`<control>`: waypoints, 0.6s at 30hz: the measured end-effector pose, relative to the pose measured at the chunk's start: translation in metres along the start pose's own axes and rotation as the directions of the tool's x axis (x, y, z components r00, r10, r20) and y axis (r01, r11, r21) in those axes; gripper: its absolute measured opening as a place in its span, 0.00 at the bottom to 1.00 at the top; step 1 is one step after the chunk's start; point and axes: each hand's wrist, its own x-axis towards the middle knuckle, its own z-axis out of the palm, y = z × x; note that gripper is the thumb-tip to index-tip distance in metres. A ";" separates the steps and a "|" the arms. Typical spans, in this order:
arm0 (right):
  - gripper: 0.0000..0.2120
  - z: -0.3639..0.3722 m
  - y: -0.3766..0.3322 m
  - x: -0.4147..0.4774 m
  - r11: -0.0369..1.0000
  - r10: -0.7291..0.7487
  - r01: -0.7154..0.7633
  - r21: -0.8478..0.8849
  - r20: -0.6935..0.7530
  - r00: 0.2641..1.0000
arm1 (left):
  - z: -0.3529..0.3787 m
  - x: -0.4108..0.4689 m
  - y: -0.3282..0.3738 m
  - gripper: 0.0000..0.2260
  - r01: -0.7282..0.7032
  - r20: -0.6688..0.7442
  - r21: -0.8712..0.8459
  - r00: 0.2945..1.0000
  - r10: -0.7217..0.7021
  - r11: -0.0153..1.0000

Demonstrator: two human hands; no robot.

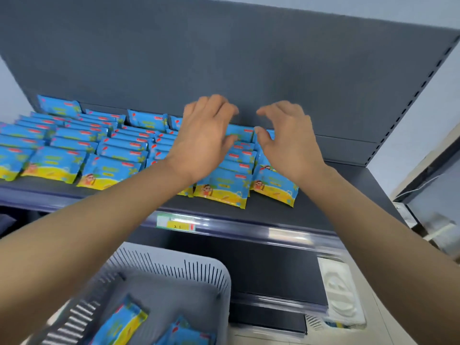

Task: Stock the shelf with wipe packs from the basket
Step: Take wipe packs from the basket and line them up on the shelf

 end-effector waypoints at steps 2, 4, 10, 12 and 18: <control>0.15 -0.008 -0.024 -0.004 0.999 -0.039 0.039 -0.002 -0.046 0.998 | -0.031 -0.011 -0.005 0.17 -0.001 -0.052 0.000 0.999 0.001 1.000; 0.15 -0.014 -0.047 -0.009 0.997 -0.073 0.073 -0.001 -0.091 0.993 | -0.057 -0.024 -0.009 0.17 -0.007 -0.083 -0.009 0.997 0.006 1.000; 0.15 -0.008 -0.106 -0.036 0.986 -0.162 0.164 0.004 -0.119 0.980 | -0.102 -0.081 -0.018 0.16 -0.063 -0.057 -0.007 0.996 0.062 0.998; 0.15 0.005 -0.119 -0.051 0.985 -0.170 0.171 0.003 -0.069 0.983 | -0.106 -0.105 -0.023 0.16 -0.074 -0.026 -0.013 0.997 0.074 0.997; 0.16 0.069 -0.139 -0.110 0.983 -0.165 0.179 -0.044 0.227 0.960 | -0.087 -0.189 -0.048 0.16 -0.012 0.165 -0.052 0.986 0.021 0.999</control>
